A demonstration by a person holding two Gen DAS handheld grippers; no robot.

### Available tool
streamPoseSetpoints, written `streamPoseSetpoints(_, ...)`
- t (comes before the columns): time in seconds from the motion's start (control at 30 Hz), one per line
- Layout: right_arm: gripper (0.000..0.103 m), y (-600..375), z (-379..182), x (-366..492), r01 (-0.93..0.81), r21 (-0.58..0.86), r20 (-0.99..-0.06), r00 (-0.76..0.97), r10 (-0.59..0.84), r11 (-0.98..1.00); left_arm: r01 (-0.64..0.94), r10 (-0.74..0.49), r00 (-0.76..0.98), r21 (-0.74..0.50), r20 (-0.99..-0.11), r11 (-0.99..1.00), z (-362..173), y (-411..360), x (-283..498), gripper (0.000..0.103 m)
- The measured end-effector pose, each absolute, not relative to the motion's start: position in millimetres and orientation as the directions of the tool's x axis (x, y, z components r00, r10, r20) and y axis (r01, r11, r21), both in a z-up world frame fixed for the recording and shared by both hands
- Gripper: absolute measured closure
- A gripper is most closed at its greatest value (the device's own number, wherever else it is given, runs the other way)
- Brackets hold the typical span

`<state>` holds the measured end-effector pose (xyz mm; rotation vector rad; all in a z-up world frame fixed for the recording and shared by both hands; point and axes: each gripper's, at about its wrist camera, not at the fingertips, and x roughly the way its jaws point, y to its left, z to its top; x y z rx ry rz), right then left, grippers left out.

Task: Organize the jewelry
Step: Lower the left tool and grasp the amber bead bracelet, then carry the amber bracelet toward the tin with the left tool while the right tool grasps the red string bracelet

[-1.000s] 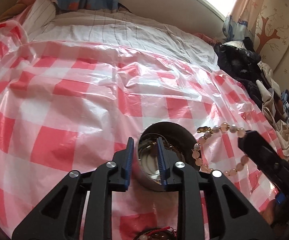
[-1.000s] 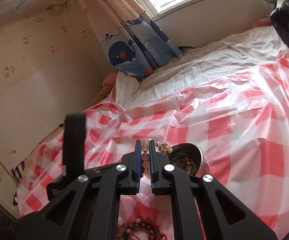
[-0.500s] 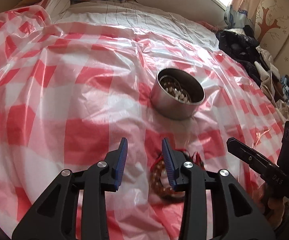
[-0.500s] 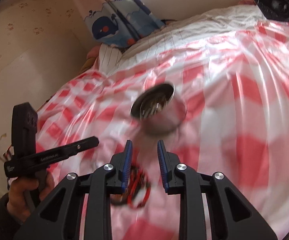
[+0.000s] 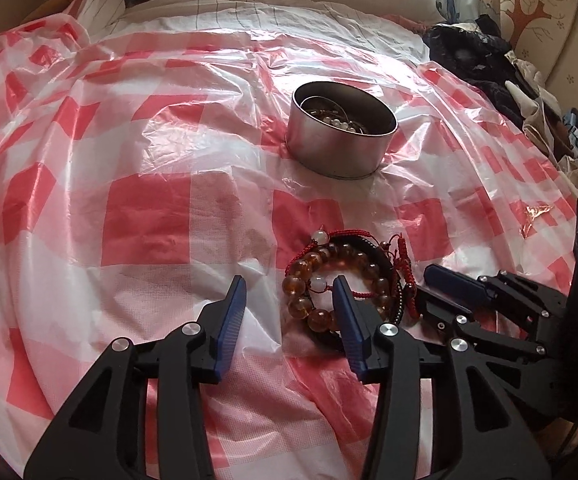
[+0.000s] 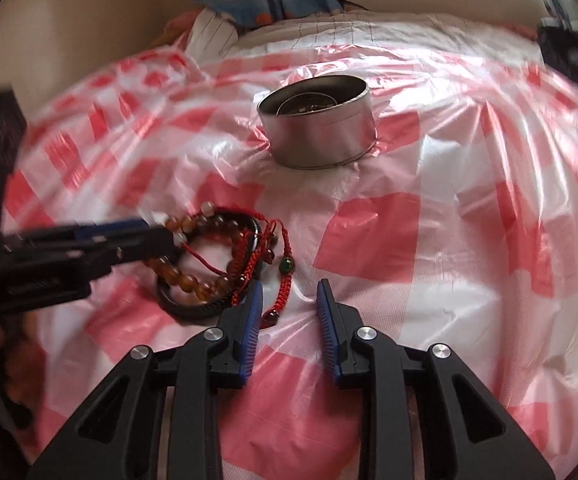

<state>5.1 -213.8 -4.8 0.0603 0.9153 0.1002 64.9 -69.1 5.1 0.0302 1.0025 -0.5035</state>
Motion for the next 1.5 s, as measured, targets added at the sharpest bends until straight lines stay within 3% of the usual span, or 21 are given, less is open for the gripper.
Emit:
streamPoseSetpoints(0.07,0.075,-221,-4,4,0.015,0.044,-0.779,0.627,0.025,0.999,0.448,-0.388,0.441,-0.176,-0.81,0.877,7,-74,61,0.067)
streamPoseSetpoints(0.1,0.075,-228,-3,2,0.05,0.057,-0.772,0.635,0.012,0.997,0.467,-0.378,0.447,-0.149,-0.811,0.872,8,-78,59,0.084)
streamPoseSetpoints(0.13,0.075,-237,-1,2,0.084,0.076,-0.766,0.643,0.004,0.994,0.478,-0.369,0.452,-0.128,-0.812,0.869,10,-79,58,0.093)
streamPoseSetpoints(0.3,0.075,-244,5,-5,0.089,0.111,-0.742,0.67,0.023,0.99,0.437,-0.386,0.51,-0.155,-0.768,0.886,31,-61,56,0.093)
streamPoseSetpoints(0.37,0.068,-240,5,-5,0.061,0.109,-0.738,0.674,0.039,0.992,0.394,-0.388,0.531,-0.186,-0.753,0.9,37,-47,60,0.093)
streamPoseSetpoints(0.4,0.061,-237,5,-4,0.053,0.101,-0.74,0.672,0.04,0.993,0.381,-0.384,0.53,-0.193,-0.756,0.904,36,-42,63,0.093)
streamPoseSetpoints(0.57,0.06,-229,-3,0,0.023,0.085,-0.765,0.642,0.05,0.996,0.348,-0.362,0.453,-0.212,-0.815,0.913,15,-40,73,0.091)
streamPoseSetpoints(0.6,0.066,-229,-4,0,0.02,0.086,-0.767,0.639,0.053,0.996,0.353,-0.359,0.439,-0.209,-0.824,0.912,11,-43,72,0.09)
streamPoseSetpoints(0.63,0.085,-230,-5,1,0.015,0.093,-0.77,0.634,0.062,0.996,0.361,-0.351,0.432,-0.198,-0.831,0.912,6,-47,72,0.09)
streamPoseSetpoints(0.7,0.095,-230,-5,0,0.007,0.108,-0.769,0.634,0.079,0.994,0.379,-0.345,0.435,-0.178,-0.832,0.908,6,-51,70,0.092)
streamPoseSetpoints(0.93,0.095,-245,14,-10,0.044,0.184,-0.683,0.724,0.096,0.982,0.378,-0.413,0.593,-0.213,-0.691,0.901,48,-35,61,0.093)
streamPoseSetpoints(1.5,0.095,-254,15,-9,0.064,0.256,-0.662,0.739,0.127,0.964,0.367,-0.353,0.573,-0.153,-0.74,0.918,35,-41,66,0.093)
